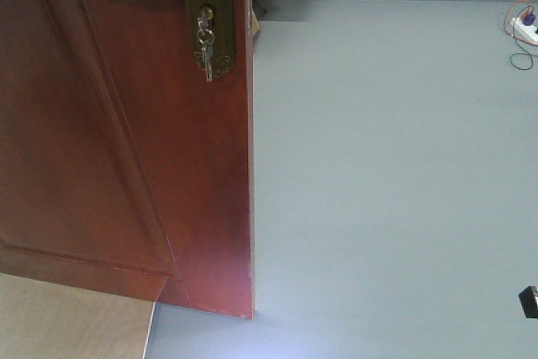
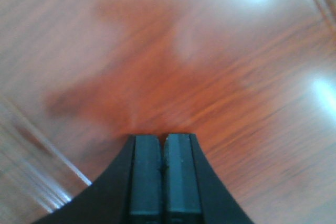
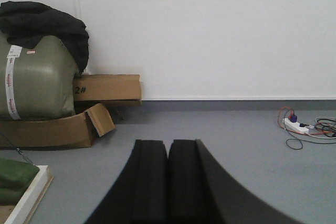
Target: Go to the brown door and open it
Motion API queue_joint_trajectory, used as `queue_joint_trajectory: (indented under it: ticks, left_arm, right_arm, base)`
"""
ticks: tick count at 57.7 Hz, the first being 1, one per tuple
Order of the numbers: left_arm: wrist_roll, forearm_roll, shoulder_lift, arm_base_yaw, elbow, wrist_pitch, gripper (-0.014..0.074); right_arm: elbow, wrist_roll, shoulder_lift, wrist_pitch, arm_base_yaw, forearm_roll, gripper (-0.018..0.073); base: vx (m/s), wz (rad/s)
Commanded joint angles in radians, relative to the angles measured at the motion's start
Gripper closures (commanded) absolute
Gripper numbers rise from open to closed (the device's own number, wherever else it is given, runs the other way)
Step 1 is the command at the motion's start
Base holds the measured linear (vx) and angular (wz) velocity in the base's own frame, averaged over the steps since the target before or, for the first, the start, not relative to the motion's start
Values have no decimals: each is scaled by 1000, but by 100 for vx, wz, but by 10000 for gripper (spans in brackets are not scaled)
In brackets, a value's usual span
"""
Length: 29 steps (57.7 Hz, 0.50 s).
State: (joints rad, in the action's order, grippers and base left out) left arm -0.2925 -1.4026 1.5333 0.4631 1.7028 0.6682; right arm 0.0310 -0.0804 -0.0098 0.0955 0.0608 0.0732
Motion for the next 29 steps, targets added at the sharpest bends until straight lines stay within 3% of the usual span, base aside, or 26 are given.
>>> queue_joint_trajectory:
  ticks: [1,24,29]
  left_arm:
    - [-1,-56,-40,-5,32,-21,600]
    - [-1,-59,-33,-5,30,-23,600]
    - [-1,0,-46,-5,29,-43,600]
  right_arm:
    - [7,-5,-13,-77,5,-7,559]
    - [7,-5,-13,-77,5,-7,559]
    - [7,-5,-13,-77,5,-7,559]
  base:
    - [6,1]
    - [2,0]
    - [0,0]
